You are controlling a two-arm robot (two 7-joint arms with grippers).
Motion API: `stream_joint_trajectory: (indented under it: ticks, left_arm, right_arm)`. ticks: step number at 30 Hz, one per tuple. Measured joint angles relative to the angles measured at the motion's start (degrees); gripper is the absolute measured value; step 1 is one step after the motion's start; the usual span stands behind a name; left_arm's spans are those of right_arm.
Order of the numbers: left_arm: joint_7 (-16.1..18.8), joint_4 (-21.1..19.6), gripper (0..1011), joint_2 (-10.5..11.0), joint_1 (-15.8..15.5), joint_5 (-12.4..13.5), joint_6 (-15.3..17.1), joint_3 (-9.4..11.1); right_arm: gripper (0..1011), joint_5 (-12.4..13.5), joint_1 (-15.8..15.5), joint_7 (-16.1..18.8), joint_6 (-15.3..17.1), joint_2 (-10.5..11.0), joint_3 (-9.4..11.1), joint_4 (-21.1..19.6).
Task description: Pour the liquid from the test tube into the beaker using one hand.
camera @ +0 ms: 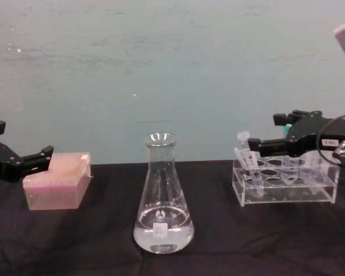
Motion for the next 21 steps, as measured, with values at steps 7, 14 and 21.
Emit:
stream_joint_trajectory:
  ticks: [7,14,21]
  left_arm:
    - [0.0,0.0,1000,0.0,0.0,0.0,0.0,0.0]
    - [0.0,0.0,1000,0.0,0.0,0.0,0.0,0.0]
    - [0.0,0.0,1000,0.0,0.0,0.0,0.0,0.0]
  right_arm:
    - [1003,-0.9,1.4,1.2,-0.1,-1.1,-0.4,2.5]
    - [1003,-1.7,2.8,2.1,-0.6,-2.3,-0.8,4.8]
    - [1003,-2.3,4.0,2.5,-1.3,-3.2,-1.1,6.7]
